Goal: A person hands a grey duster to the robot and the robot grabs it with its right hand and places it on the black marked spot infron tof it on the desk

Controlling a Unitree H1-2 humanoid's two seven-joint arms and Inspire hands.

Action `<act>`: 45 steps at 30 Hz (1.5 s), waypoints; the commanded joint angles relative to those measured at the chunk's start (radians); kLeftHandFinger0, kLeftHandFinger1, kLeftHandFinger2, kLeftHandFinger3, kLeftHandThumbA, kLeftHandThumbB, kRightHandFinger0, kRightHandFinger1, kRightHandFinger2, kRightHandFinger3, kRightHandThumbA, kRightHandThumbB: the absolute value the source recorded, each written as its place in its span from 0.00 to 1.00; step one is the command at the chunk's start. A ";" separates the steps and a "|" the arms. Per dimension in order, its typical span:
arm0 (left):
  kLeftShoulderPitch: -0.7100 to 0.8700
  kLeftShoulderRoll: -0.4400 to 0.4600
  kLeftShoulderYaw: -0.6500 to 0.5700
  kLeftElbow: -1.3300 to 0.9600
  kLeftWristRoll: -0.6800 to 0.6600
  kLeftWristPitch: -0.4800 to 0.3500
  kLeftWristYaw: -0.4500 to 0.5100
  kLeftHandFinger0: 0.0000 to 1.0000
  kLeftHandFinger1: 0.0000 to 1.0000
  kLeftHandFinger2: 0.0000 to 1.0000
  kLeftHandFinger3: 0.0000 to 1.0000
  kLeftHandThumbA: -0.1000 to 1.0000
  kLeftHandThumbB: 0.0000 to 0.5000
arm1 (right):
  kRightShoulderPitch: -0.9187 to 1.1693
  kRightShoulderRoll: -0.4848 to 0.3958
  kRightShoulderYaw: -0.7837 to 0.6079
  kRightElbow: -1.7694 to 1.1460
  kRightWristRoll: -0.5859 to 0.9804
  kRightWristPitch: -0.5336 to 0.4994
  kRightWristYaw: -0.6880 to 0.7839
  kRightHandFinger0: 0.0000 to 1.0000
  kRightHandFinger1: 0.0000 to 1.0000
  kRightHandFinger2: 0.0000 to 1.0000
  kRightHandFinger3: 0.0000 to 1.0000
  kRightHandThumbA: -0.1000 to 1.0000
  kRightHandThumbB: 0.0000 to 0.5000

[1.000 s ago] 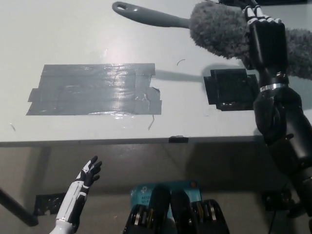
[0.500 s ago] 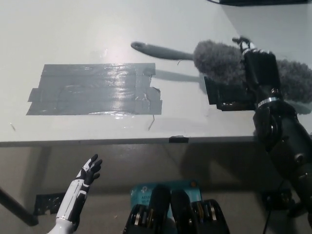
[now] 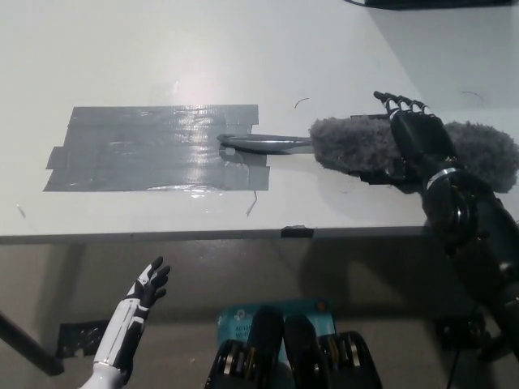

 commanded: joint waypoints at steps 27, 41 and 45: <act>0.009 0.024 0.005 -0.041 -0.025 0.000 -0.030 1.00 1.00 1.00 1.00 0.98 0.38 | 0.112 -0.478 -0.611 -1.264 1.680 0.345 0.506 1.00 1.00 1.00 1.00 0.83 1.00; -0.007 0.026 0.009 -0.035 -0.054 0.009 -0.043 1.00 1.00 1.00 1.00 0.97 0.36 | 0.620 -0.278 -0.396 -1.595 1.293 0.088 0.269 1.00 1.00 1.00 1.00 0.79 0.94; -0.025 0.025 0.005 -0.026 -0.045 0.000 -0.041 1.00 1.00 1.00 1.00 0.96 0.38 | 0.678 -0.168 -0.355 -1.574 1.219 0.057 0.253 1.00 1.00 1.00 1.00 0.90 0.90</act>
